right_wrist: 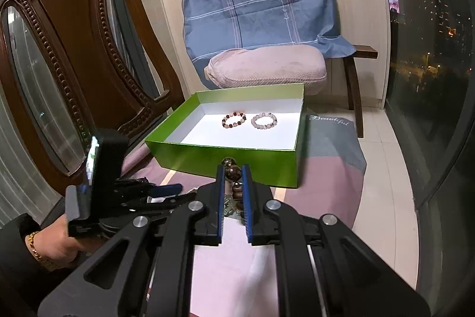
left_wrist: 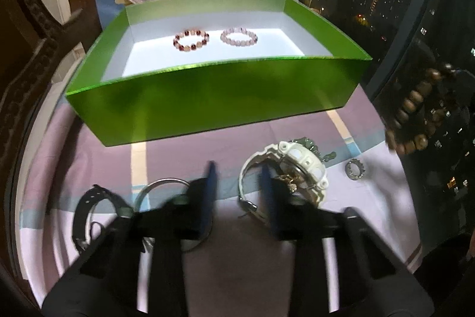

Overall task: Organize jewelry
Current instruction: 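Grasp the white watch with the left tool while the right tool lifts the brown bracelet, then lift the white watch with the left tool while the right tool holds the brown bracelet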

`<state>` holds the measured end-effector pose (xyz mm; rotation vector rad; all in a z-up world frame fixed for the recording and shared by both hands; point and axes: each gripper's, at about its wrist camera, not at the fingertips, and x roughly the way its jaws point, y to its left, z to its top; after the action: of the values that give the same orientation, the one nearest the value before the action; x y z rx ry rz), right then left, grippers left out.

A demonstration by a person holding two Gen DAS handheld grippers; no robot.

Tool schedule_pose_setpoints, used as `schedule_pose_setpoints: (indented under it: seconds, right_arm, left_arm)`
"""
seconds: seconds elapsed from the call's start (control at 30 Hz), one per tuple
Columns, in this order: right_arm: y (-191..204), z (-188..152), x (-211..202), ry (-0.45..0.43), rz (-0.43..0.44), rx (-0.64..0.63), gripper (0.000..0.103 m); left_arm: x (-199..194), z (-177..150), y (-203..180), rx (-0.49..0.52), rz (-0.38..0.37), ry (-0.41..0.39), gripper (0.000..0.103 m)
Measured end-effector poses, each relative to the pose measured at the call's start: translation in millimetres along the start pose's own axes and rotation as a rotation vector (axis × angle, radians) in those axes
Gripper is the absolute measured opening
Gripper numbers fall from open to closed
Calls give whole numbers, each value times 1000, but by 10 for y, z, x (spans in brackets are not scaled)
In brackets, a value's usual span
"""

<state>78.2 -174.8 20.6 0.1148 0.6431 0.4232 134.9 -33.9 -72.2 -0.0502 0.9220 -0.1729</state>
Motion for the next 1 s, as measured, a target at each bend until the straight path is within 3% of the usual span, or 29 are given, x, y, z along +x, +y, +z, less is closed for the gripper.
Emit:
schedule_pose_setpoints:
  seconds: [0.17,0.37,0.53,0.73,1.0]
  right_arm:
    - [9,5,-1,-10,1,-2,11]
    - [4,14,-108,-58,7,1,11]
    - [12,20,-185,-97,21,6,11]
    - [81,39,-284,-163,6,-10,11]
    - [114,25,-232,-151,-5,-24,11]
  left_arm:
    - [-161,28,-72,38,-27,-73,5]
    - [-1075,17,19,27,-114,-318,4]
    - [-1618,-75,294,0,-106,-447,4]
    - [-1617,-74,546,-57,-47,-441,4]
    - [-1603,-78,553,-60,-33,-434,5]
